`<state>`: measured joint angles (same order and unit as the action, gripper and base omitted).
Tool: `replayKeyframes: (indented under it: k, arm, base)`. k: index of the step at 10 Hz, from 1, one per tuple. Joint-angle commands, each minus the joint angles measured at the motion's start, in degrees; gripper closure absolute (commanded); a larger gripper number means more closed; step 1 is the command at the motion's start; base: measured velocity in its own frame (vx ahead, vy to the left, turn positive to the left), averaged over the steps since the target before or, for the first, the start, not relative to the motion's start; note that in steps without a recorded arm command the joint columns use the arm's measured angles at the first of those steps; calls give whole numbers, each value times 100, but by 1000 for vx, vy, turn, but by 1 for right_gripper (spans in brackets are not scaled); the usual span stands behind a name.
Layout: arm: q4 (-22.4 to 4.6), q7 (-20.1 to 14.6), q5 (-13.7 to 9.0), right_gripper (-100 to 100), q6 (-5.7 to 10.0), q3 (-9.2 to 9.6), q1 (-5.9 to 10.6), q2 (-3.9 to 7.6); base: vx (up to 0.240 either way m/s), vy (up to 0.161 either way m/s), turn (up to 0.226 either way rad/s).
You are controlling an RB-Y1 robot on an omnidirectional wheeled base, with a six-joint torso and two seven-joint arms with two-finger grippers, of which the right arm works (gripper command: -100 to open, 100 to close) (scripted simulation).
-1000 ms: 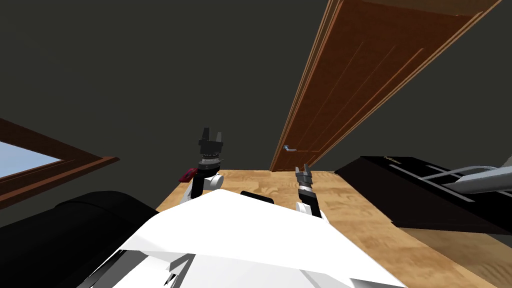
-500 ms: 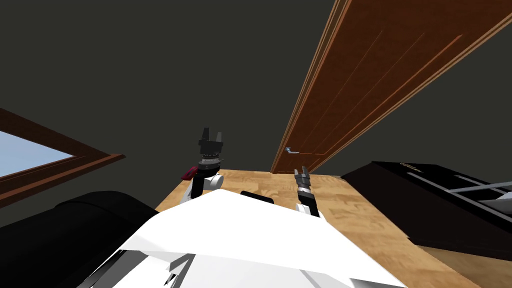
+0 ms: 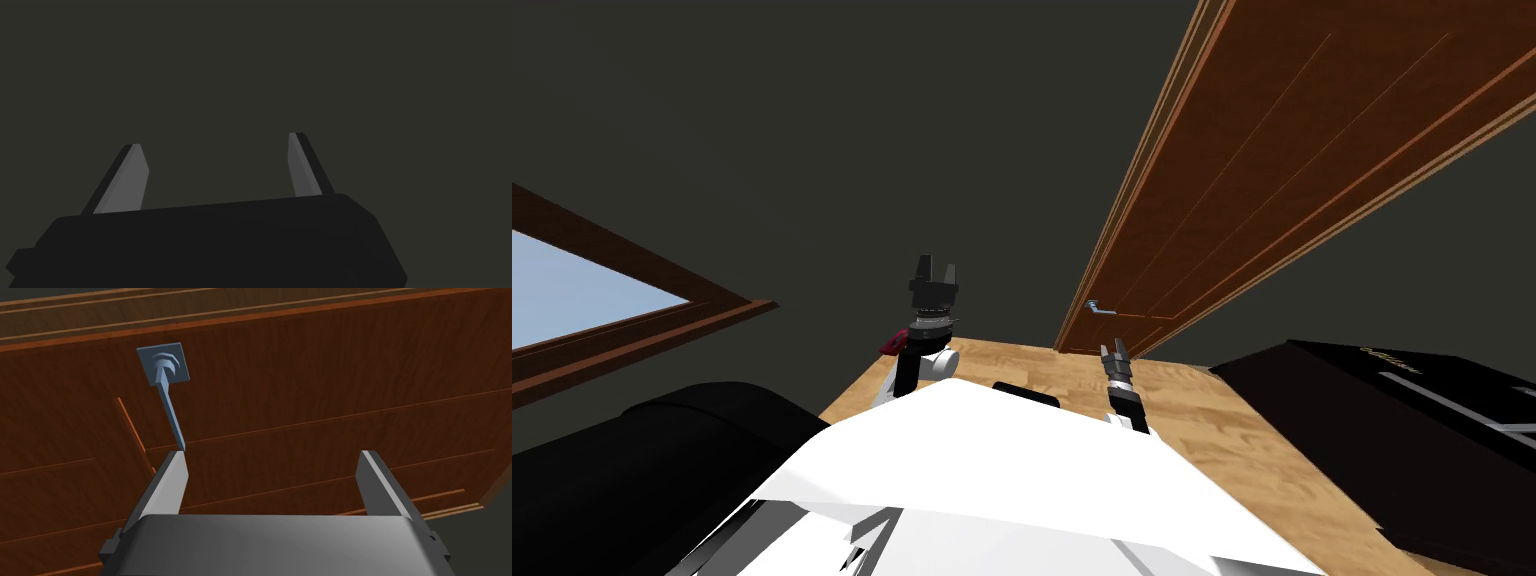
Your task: Pull the door open
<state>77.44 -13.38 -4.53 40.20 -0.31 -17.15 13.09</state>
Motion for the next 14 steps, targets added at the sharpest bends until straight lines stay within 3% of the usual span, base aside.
replayKeyframes:
  k: [1, 2, 14]
  arm:
    - [-286, -31, -21, -100, 122, 5, 87, 75]
    - [-326, -31, -21, -100, 122, 5, 87, 75]
    - [-2192, -182, -131, -100, 830, 62, 541, 478]
  base:
    - [79, -71, 106]
    - [52, -41, 30]
    - [72, -63, 92]
